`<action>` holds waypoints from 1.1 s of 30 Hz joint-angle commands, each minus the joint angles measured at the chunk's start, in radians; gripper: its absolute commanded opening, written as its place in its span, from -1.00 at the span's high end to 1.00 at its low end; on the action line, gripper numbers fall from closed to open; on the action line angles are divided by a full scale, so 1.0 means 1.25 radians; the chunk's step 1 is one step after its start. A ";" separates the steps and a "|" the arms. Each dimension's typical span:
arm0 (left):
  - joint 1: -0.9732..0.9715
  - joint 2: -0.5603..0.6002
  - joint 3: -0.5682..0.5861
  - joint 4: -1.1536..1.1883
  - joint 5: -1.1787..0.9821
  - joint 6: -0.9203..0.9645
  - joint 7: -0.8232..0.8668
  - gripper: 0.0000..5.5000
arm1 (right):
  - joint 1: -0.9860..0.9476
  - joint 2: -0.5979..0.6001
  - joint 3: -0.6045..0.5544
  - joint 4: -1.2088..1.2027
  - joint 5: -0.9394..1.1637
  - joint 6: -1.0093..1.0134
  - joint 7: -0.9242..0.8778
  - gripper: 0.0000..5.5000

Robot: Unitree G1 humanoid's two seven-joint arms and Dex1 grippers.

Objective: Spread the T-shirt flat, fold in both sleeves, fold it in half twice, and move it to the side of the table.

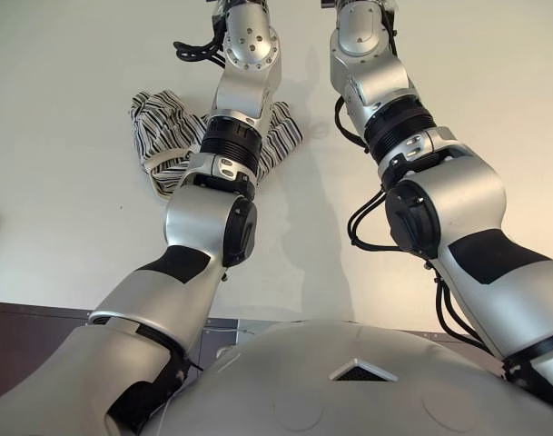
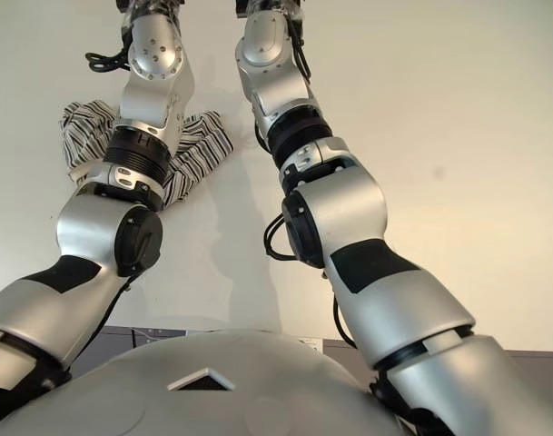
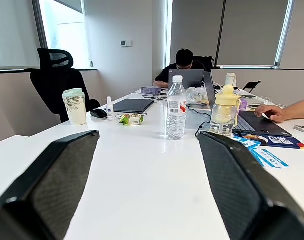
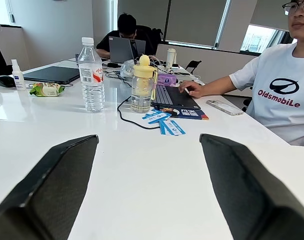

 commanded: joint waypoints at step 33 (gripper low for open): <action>-0.055 -0.016 0.010 0.018 -0.017 -0.004 -0.029 -0.34 | 0.002 -0.003 0.000 -0.024 -0.014 0.030 0.013 -0.36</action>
